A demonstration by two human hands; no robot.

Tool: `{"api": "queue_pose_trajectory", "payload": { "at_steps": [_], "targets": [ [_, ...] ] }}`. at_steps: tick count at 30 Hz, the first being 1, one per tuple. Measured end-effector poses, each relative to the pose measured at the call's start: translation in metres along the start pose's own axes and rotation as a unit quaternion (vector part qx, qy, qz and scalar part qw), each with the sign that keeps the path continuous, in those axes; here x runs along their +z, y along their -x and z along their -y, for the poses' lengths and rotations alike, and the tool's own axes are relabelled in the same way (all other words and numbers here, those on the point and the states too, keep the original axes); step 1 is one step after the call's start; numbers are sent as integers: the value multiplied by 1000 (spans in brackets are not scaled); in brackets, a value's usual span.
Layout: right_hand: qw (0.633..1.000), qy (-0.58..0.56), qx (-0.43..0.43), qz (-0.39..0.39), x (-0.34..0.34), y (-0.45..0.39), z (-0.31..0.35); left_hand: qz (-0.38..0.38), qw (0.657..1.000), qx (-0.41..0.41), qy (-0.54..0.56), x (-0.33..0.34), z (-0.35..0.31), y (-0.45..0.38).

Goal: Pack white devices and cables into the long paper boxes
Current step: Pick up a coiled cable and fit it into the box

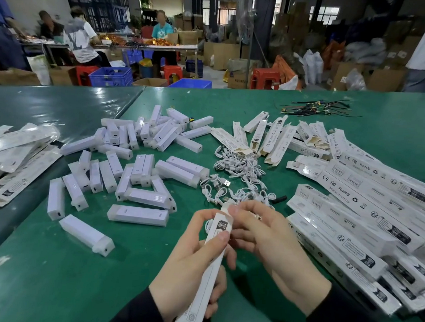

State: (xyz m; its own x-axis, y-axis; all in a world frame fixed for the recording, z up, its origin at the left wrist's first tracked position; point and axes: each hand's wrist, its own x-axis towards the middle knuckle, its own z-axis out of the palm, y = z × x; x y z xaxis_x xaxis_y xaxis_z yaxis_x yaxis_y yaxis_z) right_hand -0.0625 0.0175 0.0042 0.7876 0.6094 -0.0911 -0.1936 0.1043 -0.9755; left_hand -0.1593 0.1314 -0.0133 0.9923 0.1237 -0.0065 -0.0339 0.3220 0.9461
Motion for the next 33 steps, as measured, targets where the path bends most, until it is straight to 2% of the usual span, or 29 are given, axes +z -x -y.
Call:
{"api": "queue_pose_trajectory", "payload": {
  "at_steps": [3, 6, 11, 16, 19, 27, 33],
  "targets": [
    [998, -33, 33, -46, -3, -1, 4, 6, 1000, -3, 0, -1, 0, 0],
    [998, 1, 46, -34, -4, -1, 5, 14, 1000, 0, -2, -2, -1, 0],
    [998, -34, 36, -50, -1, 0, 4, 20, 1000, 5, -9, -4, 1, 0],
    [1000, 7, 25, -6, 1, 2, 2, 6, 999, 11, -38, -6, 6, -3],
    [1000, 0, 20, -10, 0, 3, 0, 6, 999, 7, -40, -7, 8, -3],
    [998, 46, -31, -14, -3, 1, 1, 28, 1000, -11, -9, -8, 5, -2],
    [993, 98, -66, 24, -6, 1, 2, 47, 998, -45, 18, -8, -1, 1]
  ]
}}
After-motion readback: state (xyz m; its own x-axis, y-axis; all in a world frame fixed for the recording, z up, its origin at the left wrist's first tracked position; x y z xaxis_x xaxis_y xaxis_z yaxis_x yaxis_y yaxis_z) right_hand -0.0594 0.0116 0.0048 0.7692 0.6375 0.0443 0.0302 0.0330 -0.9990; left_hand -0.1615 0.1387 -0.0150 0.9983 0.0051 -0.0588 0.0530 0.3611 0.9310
